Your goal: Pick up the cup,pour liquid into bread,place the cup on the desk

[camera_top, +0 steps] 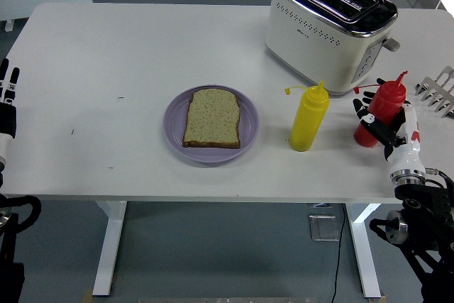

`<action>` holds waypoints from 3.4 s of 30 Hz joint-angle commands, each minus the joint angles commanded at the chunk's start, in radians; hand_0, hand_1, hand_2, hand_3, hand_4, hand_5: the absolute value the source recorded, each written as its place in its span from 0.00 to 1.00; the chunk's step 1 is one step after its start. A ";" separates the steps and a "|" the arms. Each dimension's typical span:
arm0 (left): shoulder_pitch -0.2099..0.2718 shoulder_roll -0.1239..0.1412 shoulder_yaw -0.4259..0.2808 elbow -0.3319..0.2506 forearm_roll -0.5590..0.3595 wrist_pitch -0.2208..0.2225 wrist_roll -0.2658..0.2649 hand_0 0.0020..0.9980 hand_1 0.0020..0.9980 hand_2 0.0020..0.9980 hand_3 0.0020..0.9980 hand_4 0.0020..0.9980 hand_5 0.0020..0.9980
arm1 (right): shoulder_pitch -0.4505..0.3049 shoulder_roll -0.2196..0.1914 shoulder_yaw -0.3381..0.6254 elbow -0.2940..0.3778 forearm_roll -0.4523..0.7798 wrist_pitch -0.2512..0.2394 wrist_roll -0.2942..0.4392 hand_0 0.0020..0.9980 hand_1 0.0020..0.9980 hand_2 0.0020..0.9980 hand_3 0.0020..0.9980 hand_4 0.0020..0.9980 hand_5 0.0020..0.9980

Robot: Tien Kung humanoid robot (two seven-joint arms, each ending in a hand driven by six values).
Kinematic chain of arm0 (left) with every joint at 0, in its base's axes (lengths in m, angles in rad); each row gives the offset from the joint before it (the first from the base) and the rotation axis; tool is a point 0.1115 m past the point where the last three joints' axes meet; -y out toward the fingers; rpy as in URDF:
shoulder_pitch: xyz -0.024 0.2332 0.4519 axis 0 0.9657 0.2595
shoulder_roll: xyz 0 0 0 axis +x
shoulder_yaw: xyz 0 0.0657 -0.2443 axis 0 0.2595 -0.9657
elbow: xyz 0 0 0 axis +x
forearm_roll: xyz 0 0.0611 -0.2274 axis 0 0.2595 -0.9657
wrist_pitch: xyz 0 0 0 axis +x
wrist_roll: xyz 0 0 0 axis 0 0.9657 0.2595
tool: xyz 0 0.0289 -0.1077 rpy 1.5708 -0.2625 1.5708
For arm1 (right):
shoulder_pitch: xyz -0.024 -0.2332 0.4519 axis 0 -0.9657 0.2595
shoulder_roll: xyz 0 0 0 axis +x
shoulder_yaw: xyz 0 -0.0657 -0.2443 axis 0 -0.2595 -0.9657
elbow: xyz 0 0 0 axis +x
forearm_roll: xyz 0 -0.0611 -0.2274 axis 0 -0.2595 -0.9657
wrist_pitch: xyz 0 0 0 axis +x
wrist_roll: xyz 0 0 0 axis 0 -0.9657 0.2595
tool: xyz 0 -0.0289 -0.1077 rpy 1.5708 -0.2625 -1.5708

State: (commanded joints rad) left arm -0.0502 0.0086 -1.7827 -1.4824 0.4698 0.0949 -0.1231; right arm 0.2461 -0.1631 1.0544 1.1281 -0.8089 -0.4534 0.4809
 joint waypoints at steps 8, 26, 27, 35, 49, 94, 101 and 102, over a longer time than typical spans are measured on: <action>-0.003 0.000 -0.003 0.000 -0.001 0.000 0.000 0.81 0.74 0.73 0.73 0.49 1.00 | 0.024 -0.006 -0.036 -0.023 0.060 -0.026 0.027 0.33 0.41 0.47 0.53 0.73 0.02; -0.004 -0.001 -0.008 0.000 0.000 0.000 -0.001 0.81 0.74 0.73 0.73 0.49 1.00 | 0.019 -0.009 0.003 0.000 0.168 -0.046 0.062 0.22 0.28 0.41 0.50 0.56 0.00; -0.004 -0.001 -0.008 0.000 0.000 0.000 -0.001 0.81 0.74 0.73 0.73 0.49 1.00 | 0.017 -0.012 0.014 0.010 0.169 -0.049 0.058 0.16 0.27 0.40 0.50 0.54 0.02; -0.004 -0.001 -0.012 -0.001 0.000 0.000 -0.001 0.81 0.74 0.73 0.73 0.49 1.00 | 0.008 -0.037 0.085 0.091 0.112 -0.051 -0.014 0.13 0.25 0.39 0.50 0.53 0.03; -0.007 -0.001 -0.016 -0.002 0.000 0.000 -0.001 0.81 0.74 0.73 0.73 0.49 1.00 | 0.073 -0.135 0.136 0.344 -0.371 -0.115 -0.257 0.11 0.23 0.38 0.50 0.51 0.05; -0.001 0.000 -0.025 -0.002 0.000 0.000 -0.003 0.81 0.74 0.73 0.73 0.49 1.00 | 0.630 -0.364 -0.306 0.262 -1.460 0.150 -0.665 0.13 0.24 0.39 0.51 0.50 0.10; -0.002 -0.001 -0.026 -0.002 -0.001 0.000 -0.003 0.81 0.74 0.73 0.73 0.49 1.00 | 0.641 -0.363 -0.357 0.295 -1.460 0.146 -0.662 0.13 0.24 0.39 0.51 0.50 0.11; -0.002 -0.001 -0.026 -0.002 0.000 0.000 -0.003 0.81 0.74 0.73 0.73 0.49 1.00 | 0.652 -0.363 -0.392 0.292 -1.460 0.153 -0.660 0.13 0.24 0.39 0.51 0.50 0.11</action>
State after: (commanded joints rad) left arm -0.0526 0.0077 -1.8088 -1.4840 0.4695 0.0944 -0.1257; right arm 0.8978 -0.5258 0.6619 1.4196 -2.2689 -0.3003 -0.1787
